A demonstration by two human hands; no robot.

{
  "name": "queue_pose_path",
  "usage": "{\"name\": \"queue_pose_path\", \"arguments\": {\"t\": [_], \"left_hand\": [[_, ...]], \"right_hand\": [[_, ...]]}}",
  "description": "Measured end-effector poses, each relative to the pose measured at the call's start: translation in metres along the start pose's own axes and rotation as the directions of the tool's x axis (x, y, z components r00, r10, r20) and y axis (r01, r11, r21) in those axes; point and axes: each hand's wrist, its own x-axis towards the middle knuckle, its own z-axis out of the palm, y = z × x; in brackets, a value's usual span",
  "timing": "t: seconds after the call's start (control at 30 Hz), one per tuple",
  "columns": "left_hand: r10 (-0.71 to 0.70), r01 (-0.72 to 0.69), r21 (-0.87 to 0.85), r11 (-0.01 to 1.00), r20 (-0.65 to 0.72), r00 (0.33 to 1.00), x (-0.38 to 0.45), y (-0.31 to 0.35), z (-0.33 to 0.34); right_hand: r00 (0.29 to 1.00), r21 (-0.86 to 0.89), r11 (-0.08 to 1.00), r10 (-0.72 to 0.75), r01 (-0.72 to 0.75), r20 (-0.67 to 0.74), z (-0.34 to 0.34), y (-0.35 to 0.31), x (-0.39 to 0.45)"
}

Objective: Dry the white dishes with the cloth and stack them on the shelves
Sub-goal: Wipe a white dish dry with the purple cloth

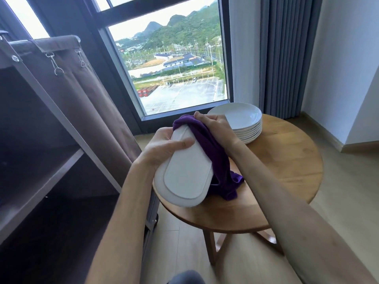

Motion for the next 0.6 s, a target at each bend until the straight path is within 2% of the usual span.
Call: {"name": "queue_pose_path", "arguments": {"t": [0.07, 0.13, 0.23, 0.33, 0.43, 0.5, 0.57, 0.6], "left_hand": [[0.082, -0.087, -0.032, 0.996, -0.129, 0.988, -0.002, -0.001, 0.011], [0.153, -0.170, -0.035, 0.985, -0.287, 0.946, -0.004, -0.004, 0.023], [0.236, -0.270, -0.004, 0.963, -0.476, 0.847, -0.003, -0.007, 0.039], [0.283, -0.354, 0.021, 0.935, -0.645, 0.710, 0.001, -0.003, 0.050], [0.234, -0.376, 0.003, 0.927, -0.788, 0.570, 0.006, -0.002, 0.066], [0.183, -0.329, 0.013, 0.944, -0.852, 0.491, 0.008, -0.004, 0.078], [0.111, -0.243, -0.003, 0.970, -0.884, 0.454, 0.014, -0.008, 0.088], [0.070, -0.209, -0.040, 0.977, -0.866, 0.494, 0.013, -0.008, 0.088]], "right_hand": [[0.997, 0.057, 0.998, 0.007, -0.003, -0.076, 0.001, 0.007, -0.001], [0.990, 0.091, 0.996, 0.004, 0.008, -0.139, 0.004, 0.013, -0.003], [0.988, -0.016, 1.000, -0.021, 0.018, -0.153, 0.011, 0.018, -0.004], [0.987, -0.136, 0.990, 0.014, -0.035, -0.157, 0.019, 0.026, -0.011], [0.973, -0.232, 0.971, 0.008, -0.063, -0.231, 0.024, 0.031, -0.024], [0.972, -0.241, 0.970, -0.025, -0.032, -0.232, 0.030, 0.029, -0.032], [0.973, -0.283, 0.959, -0.094, 0.031, -0.210, 0.040, 0.028, -0.041], [0.972, -0.264, 0.962, -0.119, 0.064, -0.201, 0.044, 0.029, -0.045]]}}
